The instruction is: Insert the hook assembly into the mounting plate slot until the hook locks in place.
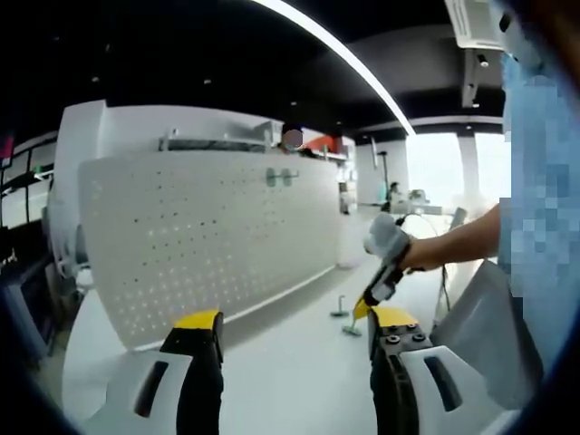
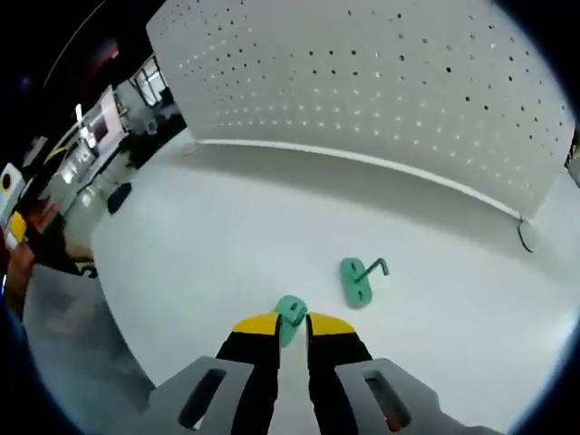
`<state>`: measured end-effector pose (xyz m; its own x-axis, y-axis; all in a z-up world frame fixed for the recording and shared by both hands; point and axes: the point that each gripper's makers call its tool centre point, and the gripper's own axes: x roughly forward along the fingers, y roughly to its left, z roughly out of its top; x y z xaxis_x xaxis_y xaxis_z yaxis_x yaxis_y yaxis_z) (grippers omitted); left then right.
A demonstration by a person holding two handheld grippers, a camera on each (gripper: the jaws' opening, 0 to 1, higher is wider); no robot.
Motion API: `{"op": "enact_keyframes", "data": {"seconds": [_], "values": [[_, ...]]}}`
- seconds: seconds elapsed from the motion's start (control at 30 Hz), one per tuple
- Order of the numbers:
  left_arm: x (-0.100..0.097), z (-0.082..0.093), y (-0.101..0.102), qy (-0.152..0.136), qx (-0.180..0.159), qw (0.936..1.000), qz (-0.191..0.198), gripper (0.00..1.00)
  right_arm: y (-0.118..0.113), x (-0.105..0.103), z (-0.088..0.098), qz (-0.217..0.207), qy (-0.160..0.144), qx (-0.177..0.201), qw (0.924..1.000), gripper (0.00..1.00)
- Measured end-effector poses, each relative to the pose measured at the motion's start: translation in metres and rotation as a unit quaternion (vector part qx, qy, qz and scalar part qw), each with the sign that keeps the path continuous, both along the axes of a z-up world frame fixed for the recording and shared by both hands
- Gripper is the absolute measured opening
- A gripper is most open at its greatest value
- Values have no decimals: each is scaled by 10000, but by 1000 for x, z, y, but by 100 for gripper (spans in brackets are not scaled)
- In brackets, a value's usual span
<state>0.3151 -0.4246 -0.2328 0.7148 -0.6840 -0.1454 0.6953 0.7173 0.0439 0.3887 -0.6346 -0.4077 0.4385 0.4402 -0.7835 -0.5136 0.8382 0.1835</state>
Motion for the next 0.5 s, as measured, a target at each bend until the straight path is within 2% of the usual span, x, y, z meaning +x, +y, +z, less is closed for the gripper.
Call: {"op": "enact_keyframes", "data": {"seconds": [0.5], "values": [[-1,-2,0,45,32,10000,26,66,4,1,-15,54,308,91,9995,8]]}}
